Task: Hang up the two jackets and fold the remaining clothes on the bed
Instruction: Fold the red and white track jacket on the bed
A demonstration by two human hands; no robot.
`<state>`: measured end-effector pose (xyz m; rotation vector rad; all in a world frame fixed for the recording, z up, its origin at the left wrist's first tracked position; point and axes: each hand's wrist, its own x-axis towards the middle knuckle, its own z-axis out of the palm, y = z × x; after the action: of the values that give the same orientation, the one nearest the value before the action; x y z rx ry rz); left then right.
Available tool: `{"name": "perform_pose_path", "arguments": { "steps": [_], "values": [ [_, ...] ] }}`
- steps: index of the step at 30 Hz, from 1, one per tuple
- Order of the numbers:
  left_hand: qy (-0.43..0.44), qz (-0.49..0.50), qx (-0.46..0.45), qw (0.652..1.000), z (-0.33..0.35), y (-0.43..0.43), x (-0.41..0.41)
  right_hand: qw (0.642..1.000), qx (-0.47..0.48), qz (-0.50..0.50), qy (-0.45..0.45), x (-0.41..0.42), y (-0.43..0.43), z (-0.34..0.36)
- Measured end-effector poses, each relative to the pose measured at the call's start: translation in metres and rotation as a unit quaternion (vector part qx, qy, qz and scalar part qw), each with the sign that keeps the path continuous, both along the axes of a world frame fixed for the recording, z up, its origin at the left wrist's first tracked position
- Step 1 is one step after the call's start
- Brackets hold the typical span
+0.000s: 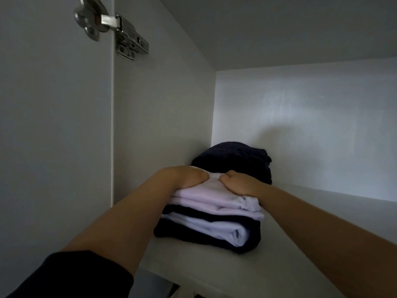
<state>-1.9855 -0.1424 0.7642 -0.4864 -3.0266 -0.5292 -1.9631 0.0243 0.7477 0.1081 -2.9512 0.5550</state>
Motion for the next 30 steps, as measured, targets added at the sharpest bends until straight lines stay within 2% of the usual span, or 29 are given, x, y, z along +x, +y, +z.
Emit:
{"name": "perform_pose_path", "arguments": {
  "steps": [4, 6, 10, 12, 14, 15, 17, 19, 26, 30],
  "values": [
    [0.006, 0.005, 0.037, 0.999, -0.003, 0.002, 0.003, 0.997, -0.057, 0.003, 0.059, 0.001, 0.001, -0.004],
    [0.034, 0.002, 0.050, 0.998, -0.002, 0.002, 0.012, 0.990, -0.103, 0.006, 0.091, 0.010, 0.005, -0.003],
    [0.103, -0.034, 0.095, 0.989, 0.005, 0.003, 0.045, 0.983, -0.132, 0.000, 0.127, 0.059, 0.016, 0.006],
    [0.155, -0.054, 0.078, 0.983, 0.005, 0.013, 0.071, 0.988, -0.029, -0.029, 0.150, 0.095, 0.029, 0.005],
    [0.249, -0.087, 0.007, 0.965, 0.000, 0.027, 0.104, 0.967, 0.146, -0.082, 0.190, 0.135, 0.044, 0.001],
    [0.303, -0.102, -0.020, 0.947, -0.003, 0.035, 0.123, 0.953, 0.195, -0.098, 0.209, 0.156, 0.051, -0.002],
    [0.397, -0.123, -0.042, 0.909, -0.009, 0.049, 0.161, 0.942, 0.214, -0.123, 0.229, 0.197, 0.064, -0.004],
    [0.449, -0.123, -0.043, 0.884, -0.017, 0.062, 0.200, 0.938, 0.201, -0.145, 0.240, 0.240, 0.075, -0.006],
    [0.444, -0.097, -0.029, 0.890, -0.045, 0.110, 0.328, 0.906, 0.222, -0.217, 0.286, 0.399, 0.106, -0.028],
    [0.456, -0.161, -0.001, 0.876, -0.060, 0.128, 0.400, 0.894, 0.254, -0.253, 0.270, 0.486, 0.118, -0.036]
  ]
}}
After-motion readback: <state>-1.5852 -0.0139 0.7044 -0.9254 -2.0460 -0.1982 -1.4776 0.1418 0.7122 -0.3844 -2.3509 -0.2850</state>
